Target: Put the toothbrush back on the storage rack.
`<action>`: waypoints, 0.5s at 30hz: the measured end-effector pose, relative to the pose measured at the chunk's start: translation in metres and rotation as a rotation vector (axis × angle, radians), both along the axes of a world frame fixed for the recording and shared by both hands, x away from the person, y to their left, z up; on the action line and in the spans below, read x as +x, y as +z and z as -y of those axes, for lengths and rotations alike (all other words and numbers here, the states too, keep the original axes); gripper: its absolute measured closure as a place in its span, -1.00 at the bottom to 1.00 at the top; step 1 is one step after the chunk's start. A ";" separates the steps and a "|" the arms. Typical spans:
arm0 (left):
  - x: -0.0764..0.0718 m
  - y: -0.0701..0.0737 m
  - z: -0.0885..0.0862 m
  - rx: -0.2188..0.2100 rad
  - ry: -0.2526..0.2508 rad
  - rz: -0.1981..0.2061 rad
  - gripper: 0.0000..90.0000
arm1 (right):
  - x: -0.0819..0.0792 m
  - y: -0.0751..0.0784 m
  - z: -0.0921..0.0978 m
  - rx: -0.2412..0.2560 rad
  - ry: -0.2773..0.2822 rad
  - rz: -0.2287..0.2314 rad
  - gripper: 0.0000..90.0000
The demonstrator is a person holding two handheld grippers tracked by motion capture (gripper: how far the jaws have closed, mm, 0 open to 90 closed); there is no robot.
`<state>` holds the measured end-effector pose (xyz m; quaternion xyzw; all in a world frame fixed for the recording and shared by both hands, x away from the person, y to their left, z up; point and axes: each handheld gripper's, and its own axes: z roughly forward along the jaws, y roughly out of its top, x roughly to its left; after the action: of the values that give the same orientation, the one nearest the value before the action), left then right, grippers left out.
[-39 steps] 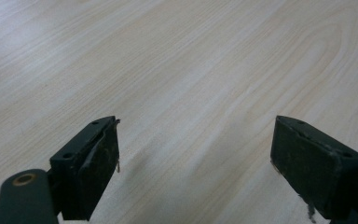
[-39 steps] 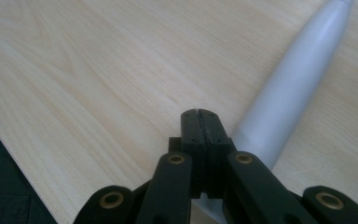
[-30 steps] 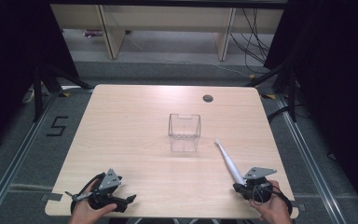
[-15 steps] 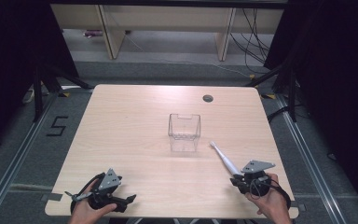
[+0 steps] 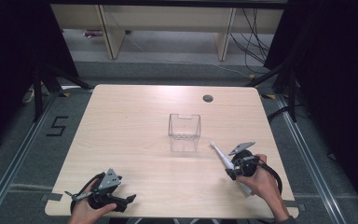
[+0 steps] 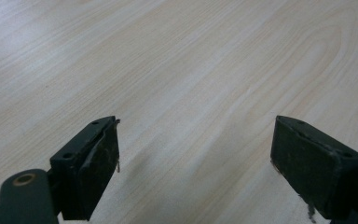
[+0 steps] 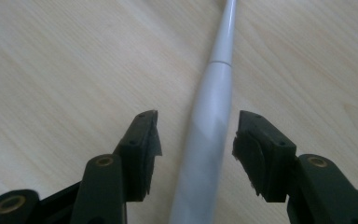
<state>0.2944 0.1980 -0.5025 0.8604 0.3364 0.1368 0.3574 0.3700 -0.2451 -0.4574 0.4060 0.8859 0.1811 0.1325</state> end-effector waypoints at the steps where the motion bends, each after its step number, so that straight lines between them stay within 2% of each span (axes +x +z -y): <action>1: 0.000 0.000 0.000 0.000 0.000 0.000 -0.67 | 0.004 -0.001 0.000 -0.021 0.007 -0.010 0.09; 4: 0.000 0.000 0.000 -0.004 0.000 -0.001 -0.67 | 0.014 -0.004 0.000 -0.038 -0.004 -0.039 0.09; 7: 0.000 0.000 0.000 0.002 -0.001 -0.002 -0.67 | 0.019 -0.005 0.001 -0.035 -0.006 -0.055 0.11; 8: 0.000 0.000 0.000 0.000 0.000 -0.001 -0.67 | 0.022 -0.006 0.002 -0.042 0.012 -0.052 0.11; 9: 0.000 0.000 0.000 0.001 -0.002 0.000 -0.67 | 0.021 -0.006 -0.001 -0.028 -0.024 -0.094 0.13; 12: 0.000 0.000 0.000 -0.002 0.001 0.000 -0.67 | 0.026 -0.009 -0.001 -0.045 0.012 -0.085 0.14; 15: 0.000 0.000 0.000 0.000 -0.001 0.001 -0.67 | 0.029 -0.009 -0.003 -0.054 0.002 -0.109 0.18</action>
<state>0.2945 0.1980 -0.5023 0.8605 0.3357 0.1368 0.3578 0.3988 -0.2418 -0.4669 0.4107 0.8968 0.1348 0.0946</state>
